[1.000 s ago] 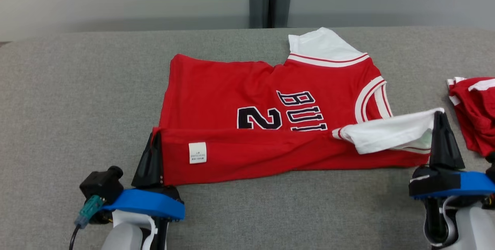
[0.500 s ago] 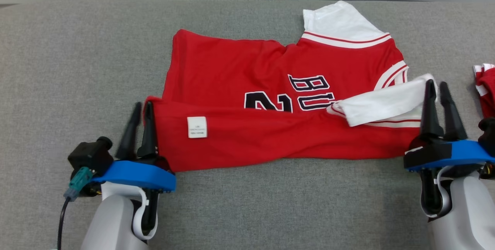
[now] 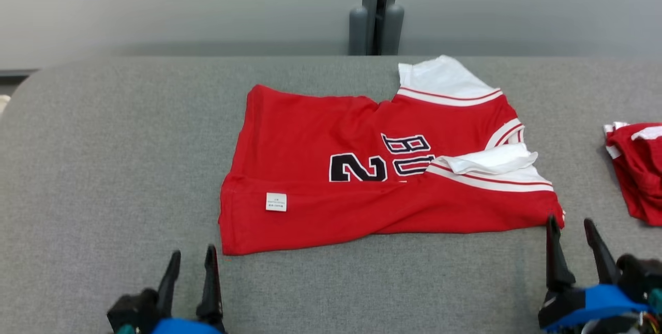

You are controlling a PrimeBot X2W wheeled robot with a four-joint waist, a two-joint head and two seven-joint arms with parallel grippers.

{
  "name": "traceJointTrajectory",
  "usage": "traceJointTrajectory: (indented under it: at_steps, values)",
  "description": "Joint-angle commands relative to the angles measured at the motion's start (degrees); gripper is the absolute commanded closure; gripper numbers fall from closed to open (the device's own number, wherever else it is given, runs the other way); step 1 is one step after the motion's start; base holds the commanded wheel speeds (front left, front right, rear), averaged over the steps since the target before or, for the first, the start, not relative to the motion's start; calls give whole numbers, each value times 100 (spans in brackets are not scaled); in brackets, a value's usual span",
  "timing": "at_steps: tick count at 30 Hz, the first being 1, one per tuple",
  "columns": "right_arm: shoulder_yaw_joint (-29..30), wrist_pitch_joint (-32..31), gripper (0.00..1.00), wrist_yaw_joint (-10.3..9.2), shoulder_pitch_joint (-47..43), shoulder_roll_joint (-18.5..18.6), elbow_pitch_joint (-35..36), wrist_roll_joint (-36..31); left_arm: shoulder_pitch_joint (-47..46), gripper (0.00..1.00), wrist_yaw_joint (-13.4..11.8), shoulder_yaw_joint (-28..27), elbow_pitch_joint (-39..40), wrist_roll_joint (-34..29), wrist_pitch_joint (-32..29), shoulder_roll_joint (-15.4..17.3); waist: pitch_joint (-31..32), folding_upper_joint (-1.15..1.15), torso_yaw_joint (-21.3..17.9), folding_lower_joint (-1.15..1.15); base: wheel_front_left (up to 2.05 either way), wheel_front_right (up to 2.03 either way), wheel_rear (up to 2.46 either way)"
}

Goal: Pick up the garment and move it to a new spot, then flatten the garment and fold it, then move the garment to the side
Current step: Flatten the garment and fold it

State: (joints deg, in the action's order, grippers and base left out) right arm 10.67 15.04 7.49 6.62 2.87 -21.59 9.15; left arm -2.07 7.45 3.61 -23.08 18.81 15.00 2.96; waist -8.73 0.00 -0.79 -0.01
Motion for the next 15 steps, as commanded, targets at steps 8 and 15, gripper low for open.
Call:
traceJointTrajectory:
  at_steps: [8,15]
  values:
    - [-72,17,0,0,-756,8,-215,111,653,0,4,203,-101,-69,24,-5,549,0,-87,1,0,0,0]
    - [-111,17,0,0,-842,8,-274,173,617,0,4,254,-162,-23,24,-6,599,0,-100,1,0,0,0]
